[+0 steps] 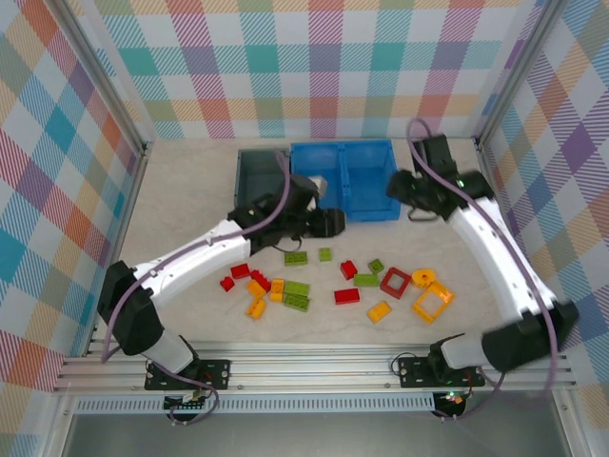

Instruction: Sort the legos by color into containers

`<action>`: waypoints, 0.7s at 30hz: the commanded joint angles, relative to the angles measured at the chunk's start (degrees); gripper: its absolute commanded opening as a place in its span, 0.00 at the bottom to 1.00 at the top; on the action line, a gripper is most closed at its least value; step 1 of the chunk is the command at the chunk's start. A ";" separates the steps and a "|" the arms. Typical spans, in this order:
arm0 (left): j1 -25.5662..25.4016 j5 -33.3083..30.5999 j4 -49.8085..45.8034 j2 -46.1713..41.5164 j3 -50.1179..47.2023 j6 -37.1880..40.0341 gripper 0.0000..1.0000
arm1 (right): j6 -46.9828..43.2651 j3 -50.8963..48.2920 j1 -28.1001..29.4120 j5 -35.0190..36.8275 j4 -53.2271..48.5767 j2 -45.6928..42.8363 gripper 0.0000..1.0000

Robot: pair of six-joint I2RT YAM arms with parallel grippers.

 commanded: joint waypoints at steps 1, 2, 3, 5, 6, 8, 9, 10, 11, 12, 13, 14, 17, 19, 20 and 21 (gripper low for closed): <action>-7.32 -4.61 4.74 -2.34 -4.19 -1.48 0.59 | 9.01 -12.75 -2.22 1.11 -3.87 -6.52 0.46; -9.91 -5.83 6.04 -2.61 -5.61 -1.86 0.58 | 9.53 -16.78 -3.07 -0.67 -3.87 -9.38 0.46; -12.33 -6.99 6.72 -2.81 -6.75 -2.28 0.58 | 9.96 -20.13 -3.53 -1.73 -4.32 -11.60 0.46; -16.44 -8.76 10.00 -2.81 -8.55 -2.86 0.58 | 10.32 -25.60 -4.25 -3.30 -4.41 -13.92 0.47; -18.35 -9.38 11.23 -2.72 -9.58 -3.22 0.58 | 10.75 -28.29 -4.98 -4.72 -4.16 -14.40 0.48; -21.59 -10.47 13.31 -2.66 -11.43 -4.10 0.58 | 11.27 -32.82 -6.09 -8.21 -1.44 -14.40 0.48; -23.04 -11.00 14.25 -2.55 -12.18 -4.32 0.58 | 11.79 -34.88 -6.35 -9.15 0.27 -13.82 0.48; -24.05 -11.54 14.59 -2.40 -12.68 -4.76 0.57 | 12.15 -36.28 -6.45 -9.65 1.57 -13.12 0.48; -24.87 -11.97 14.84 -2.16 -13.10 -5.34 0.57 | 12.48 -37.50 -6.54 -9.72 2.63 -11.91 0.47; -25.60 -12.04 15.03 -1.95 -13.40 -5.83 0.57 | 12.57 -38.38 -6.64 -9.59 3.35 -10.53 0.46; -25.97 -12.28 14.96 -1.83 -13.51 -6.20 0.57 | 12.66 -38.83 -6.70 -9.33 3.72 -9.58 0.45; -26.52 -12.72 14.85 -1.89 -13.64 -6.48 0.57 | 12.88 -39.03 -6.81 -8.67 3.78 -8.51 0.43; -26.92 -13.89 14.44 -2.45 -14.01 -6.82 0.57 | 13.37 -40.15 -6.86 -6.97 3.59 -7.95 0.39; -26.97 -14.44 14.43 -3.21 -14.37 -6.87 0.57 | 13.95 -41.23 -7.06 -5.89 3.49 -8.21 0.39; -26.97 -14.72 14.39 -3.50 -14.46 -6.85 0.57 | 14.22 -41.75 -7.22 -5.68 3.57 -8.30 0.38; -26.90 -14.87 14.18 -3.84 -14.48 -6.78 0.57 | 14.41 -42.15 -7.40 -5.31 3.52 -8.24 0.37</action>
